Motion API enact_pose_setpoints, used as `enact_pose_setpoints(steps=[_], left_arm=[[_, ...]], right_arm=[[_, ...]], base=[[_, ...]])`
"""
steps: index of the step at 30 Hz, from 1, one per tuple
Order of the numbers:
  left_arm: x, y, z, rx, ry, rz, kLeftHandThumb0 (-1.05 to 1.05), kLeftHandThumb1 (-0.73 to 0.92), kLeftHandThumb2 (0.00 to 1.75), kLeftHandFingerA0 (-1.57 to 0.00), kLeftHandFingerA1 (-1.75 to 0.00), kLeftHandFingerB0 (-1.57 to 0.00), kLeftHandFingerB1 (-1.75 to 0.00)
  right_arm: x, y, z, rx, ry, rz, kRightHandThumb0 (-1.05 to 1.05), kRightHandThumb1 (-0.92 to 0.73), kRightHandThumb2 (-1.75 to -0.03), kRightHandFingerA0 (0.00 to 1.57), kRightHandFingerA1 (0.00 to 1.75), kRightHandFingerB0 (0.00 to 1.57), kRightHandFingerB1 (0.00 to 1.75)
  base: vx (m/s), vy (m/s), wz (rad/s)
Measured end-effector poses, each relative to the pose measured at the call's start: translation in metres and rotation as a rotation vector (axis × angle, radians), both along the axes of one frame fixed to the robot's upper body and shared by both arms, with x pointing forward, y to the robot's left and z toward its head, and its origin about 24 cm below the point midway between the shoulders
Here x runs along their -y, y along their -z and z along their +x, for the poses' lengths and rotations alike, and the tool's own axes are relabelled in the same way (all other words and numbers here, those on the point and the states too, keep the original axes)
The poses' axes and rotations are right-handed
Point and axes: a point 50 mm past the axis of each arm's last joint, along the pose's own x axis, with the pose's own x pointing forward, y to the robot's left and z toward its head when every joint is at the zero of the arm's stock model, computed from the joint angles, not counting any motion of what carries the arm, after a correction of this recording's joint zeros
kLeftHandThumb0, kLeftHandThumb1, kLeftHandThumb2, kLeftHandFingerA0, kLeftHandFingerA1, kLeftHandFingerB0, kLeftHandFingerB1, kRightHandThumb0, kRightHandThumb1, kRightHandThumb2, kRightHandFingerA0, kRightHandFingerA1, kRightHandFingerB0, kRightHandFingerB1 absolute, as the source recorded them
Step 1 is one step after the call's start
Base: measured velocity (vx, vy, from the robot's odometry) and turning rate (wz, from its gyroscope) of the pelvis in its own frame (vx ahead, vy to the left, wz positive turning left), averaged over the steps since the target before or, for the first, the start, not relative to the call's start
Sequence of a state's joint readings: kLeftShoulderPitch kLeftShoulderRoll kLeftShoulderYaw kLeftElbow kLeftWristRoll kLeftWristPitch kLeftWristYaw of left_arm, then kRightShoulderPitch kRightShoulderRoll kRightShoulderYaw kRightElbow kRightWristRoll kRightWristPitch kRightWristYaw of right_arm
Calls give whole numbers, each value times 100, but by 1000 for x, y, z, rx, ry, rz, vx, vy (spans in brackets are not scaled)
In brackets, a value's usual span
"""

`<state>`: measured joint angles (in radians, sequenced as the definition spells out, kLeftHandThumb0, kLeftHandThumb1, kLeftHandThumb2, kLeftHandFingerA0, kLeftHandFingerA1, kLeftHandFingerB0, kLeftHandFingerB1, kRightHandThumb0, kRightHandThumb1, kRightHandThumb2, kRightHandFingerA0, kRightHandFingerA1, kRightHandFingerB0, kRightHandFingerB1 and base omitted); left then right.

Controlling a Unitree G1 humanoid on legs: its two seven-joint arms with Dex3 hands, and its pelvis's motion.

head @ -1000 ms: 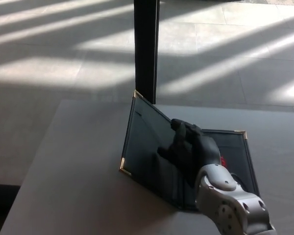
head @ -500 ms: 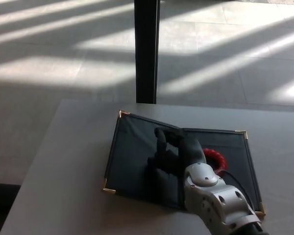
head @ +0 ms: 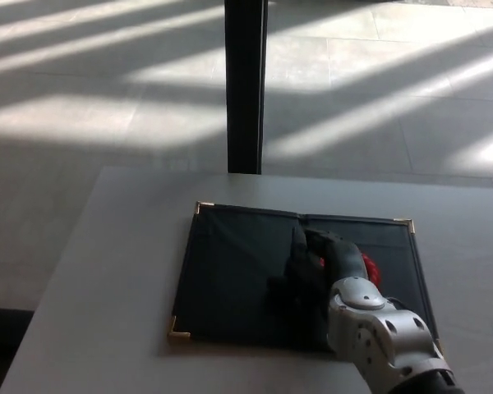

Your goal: There is a diary kept infront of the robot and the robot uses its right hand to grab its cover and puses it to the left to open it.

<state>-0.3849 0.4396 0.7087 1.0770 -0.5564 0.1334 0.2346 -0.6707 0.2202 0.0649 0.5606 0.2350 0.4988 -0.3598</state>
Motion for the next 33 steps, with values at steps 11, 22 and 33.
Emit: enact_pose_setpoints(steps=[11, 22, 33], left_arm=[[-2, 7, -13, -32, 2, 12, -86, 92, 101, -20, -125, -7, -98], [-1, 17, -23, -57, -23, -17, -89, 92, 96, -35, -102, -21, -80], [-1, 23, -30, -65, -52, -33, -87, 92, 94, -35, -104, -19, -80]], right_arm=[[5, -37, 12, 65, 13, 53, -67, -92, -69, 51, 61, 28, 41], [55, -139, 35, 320, 116, 200, -72, -92, -72, 44, 56, 27, 43], [213, -152, -15, 458, 442, 210, -70, -90, -69, 42, 56, 28, 42]], base=[[0, 0, 0], [0, 0, 0], [0, 0, 0]])
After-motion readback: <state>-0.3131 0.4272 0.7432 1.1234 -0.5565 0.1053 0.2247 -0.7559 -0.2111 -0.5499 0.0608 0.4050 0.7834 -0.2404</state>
